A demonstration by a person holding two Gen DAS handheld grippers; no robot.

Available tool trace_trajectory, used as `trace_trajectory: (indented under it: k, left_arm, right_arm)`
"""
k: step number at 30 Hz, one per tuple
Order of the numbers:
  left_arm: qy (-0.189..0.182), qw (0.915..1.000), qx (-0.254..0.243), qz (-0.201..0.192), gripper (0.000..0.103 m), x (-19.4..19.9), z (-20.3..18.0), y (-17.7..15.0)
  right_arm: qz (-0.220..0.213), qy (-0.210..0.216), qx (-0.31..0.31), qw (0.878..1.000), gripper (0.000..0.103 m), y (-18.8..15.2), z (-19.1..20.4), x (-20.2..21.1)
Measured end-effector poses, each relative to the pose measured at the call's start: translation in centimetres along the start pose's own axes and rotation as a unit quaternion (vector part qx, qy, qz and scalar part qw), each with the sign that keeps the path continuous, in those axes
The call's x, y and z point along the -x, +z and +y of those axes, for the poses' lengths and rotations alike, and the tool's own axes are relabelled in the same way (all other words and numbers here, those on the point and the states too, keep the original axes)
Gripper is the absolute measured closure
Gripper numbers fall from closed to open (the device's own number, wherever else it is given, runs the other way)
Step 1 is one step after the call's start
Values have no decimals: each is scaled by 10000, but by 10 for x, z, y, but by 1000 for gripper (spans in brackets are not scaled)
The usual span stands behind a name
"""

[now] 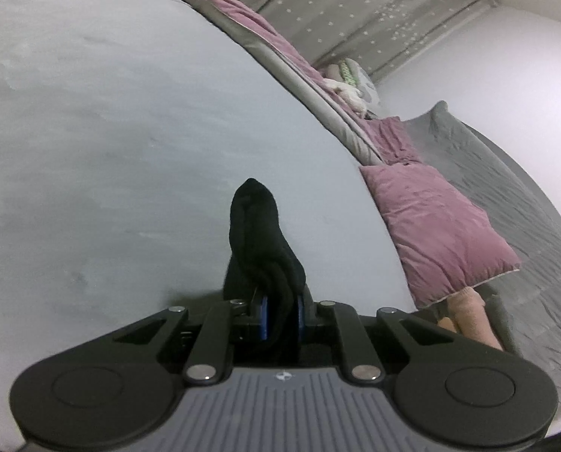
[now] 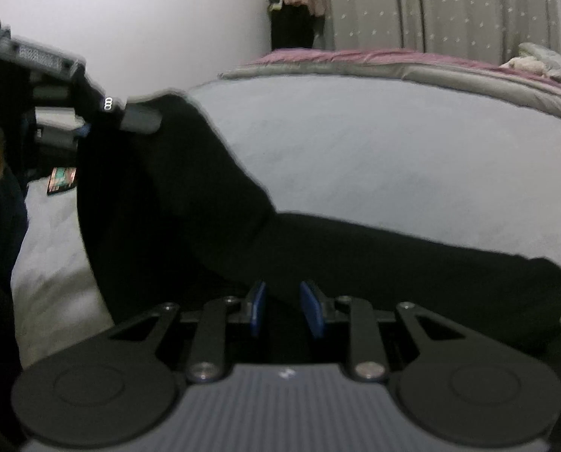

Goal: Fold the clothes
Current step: 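Close both grippers on the black T-shirt edge and lift it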

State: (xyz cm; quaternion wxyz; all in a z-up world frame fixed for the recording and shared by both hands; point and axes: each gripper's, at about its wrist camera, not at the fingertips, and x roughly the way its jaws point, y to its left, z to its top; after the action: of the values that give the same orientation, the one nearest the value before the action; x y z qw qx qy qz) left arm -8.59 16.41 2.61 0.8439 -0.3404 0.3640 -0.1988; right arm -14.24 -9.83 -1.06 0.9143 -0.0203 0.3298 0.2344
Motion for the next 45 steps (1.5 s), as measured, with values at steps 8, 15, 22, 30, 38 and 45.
trace_trajectory:
  k: [8, 15, 22, 30, 38, 45]
  left_arm:
    - [-171, 9994, -72, 284, 91, -22, -33, -5]
    - [-247, 9977, -122, 625, 91, -52, -58, -16]
    - [-262, 9945, -268, 978, 91, -86, -80, -37]
    - [-421, 9887, -372, 1391, 79, -117, -90, -55]
    - [-1186, 9831, -348, 1348, 64, -106, -99, -48]
    - [-793, 9883, -727, 1079, 62, -83, -85, -43]
  right_arm:
    - [-62, 364, -1129, 9929, 62, 6, -33, 16]
    - [-381, 769, -2762, 9572, 53, 7, -89, 41]
    - [-582, 1147, -4084, 9037, 49, -11, -134, 51]
    - [-667, 1386, -4983, 8532, 43, -34, -166, 47]
    - [-686, 1530, -5497, 8184, 40, -47, -189, 34]
    - [-586, 1442, -5384, 8282, 40, -41, -188, 29]
